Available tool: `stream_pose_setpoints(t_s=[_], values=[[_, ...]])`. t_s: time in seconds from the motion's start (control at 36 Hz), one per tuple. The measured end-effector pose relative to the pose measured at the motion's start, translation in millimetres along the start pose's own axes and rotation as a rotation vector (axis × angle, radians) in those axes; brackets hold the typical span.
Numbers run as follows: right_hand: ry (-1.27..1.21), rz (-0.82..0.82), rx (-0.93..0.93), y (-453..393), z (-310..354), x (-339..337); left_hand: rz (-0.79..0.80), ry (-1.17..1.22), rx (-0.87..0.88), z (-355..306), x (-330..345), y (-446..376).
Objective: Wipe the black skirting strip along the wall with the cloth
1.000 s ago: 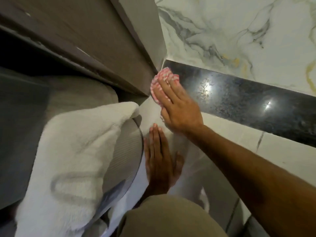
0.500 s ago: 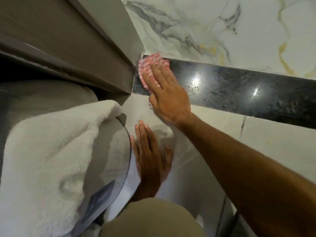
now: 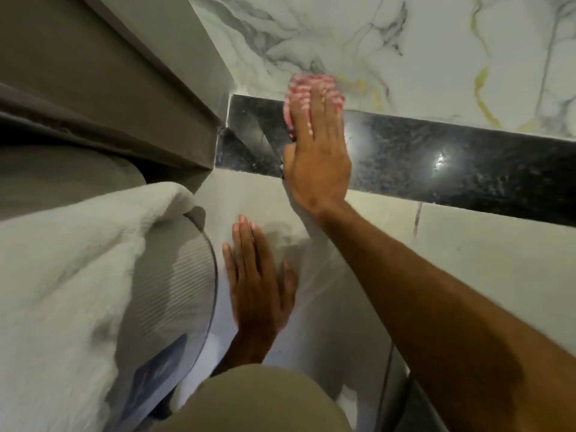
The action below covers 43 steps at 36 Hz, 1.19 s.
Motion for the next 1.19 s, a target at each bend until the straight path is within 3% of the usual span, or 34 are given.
stream_pose_setpoints(t_s=[0.08, 0.14, 0.25, 0.33, 0.39, 0.47, 0.58, 0.72, 0.86, 0.92, 1.06, 1.14, 1.19], values=[[0.020, 0.108, -0.237, 43.5, -8.3, -4.9, -0.028, 0.008, 0.065, -5.2, -6.3, 0.7], [0.080, 0.114, -0.278, 76.4, -38.6, -20.0, -0.031, 0.003, 0.120, -10.5, -7.5, 0.3], [0.117, -0.017, -0.086, 93.1, -94.2, -59.7, -0.026, -0.003, 0.185, -30.8, -7.1, -8.7], [0.081, -0.183, 0.116, 58.2, -104.8, -76.0, -0.042, 0.011, 0.239, -52.8, -6.1, -16.1], [0.061, -0.211, 0.228, 28.9, -101.6, -72.9, -0.056, 0.022, 0.275, -63.8, -4.4, -19.2], [0.056, -0.122, 0.176, 13.7, -86.7, -59.7, -0.079, 0.036, 0.314, -73.1, -4.2, -21.6], [0.068, -0.027, -0.027, 69.4, -96.6, -66.9, -0.094, 0.020, 0.365, -88.8, -9.3, -22.5], [0.124, -0.220, 0.312, 127.3, -172.9, -115.7, -0.089, 0.031, 0.479, -125.6, -14.0, -22.4], [0.206, -0.440, 0.573, 72.2, -210.7, -147.9, -0.104, 0.061, 0.589, -167.0, -14.9, -21.1], [0.179, -0.417, 0.502, 53.7, -205.9, -142.3, -0.115, 0.058, 0.610, -179.5, -14.1, -22.5], [0.209, -0.127, -0.015, 91.2, -192.0, -126.4, -0.120, 0.058, 0.626, -197.8, -16.1, -23.8], [0.262, -0.088, -0.046, 126.2, -220.4, -145.3, -0.102, 0.080, 0.645, -205.7, -19.2, -25.4], [0.255, -0.104, 0.039, 130.6, -244.1, -164.4, -0.104, 0.082, 0.661, -210.7, -21.9, -27.3]])
Point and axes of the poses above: each hand's wrist, its own y-axis away from the middle knuckle, its own x-axis out of the palm, z = x × y, the point moved 7 cm from there along -y, towards the middle knuckle, and after that the axes turned 10 degrees about -y, right-handed, at the moved point
